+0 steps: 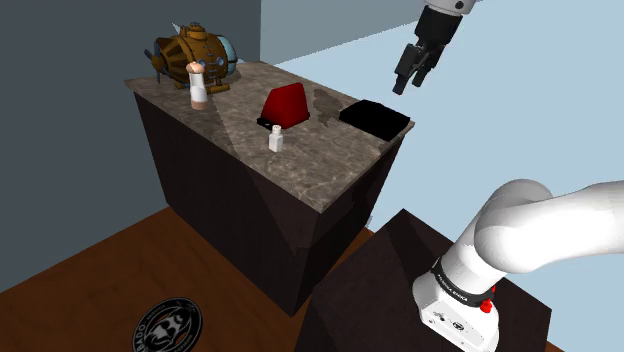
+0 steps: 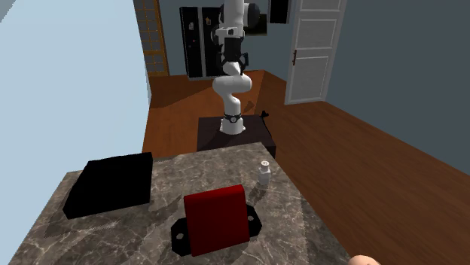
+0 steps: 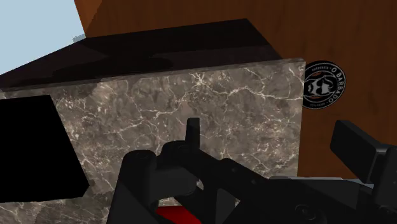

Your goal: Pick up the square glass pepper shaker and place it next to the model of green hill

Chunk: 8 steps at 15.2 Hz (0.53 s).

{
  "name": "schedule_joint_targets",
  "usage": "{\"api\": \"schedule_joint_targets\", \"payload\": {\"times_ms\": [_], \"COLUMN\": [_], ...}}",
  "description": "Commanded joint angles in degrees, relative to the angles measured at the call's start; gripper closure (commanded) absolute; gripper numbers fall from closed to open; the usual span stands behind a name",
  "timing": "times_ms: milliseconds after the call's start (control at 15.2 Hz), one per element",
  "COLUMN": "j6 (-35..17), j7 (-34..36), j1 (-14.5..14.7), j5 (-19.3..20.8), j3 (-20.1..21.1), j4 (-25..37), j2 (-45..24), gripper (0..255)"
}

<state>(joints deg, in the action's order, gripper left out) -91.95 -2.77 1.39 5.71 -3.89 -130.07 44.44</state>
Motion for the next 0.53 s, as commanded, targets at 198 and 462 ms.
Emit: {"api": "schedule_joint_targets", "payload": {"times_ms": [198,462], "j6": [-6.2,-14.2], "j7": [-0.5,-1.4], "j1": [0.6,1.6], "j5": [-0.4,-1.1], "j3": [-0.6,-1.4], "j4": [-2.0,-3.4], "j2": [-3.5,-9.1], "gripper": [0,0]}}
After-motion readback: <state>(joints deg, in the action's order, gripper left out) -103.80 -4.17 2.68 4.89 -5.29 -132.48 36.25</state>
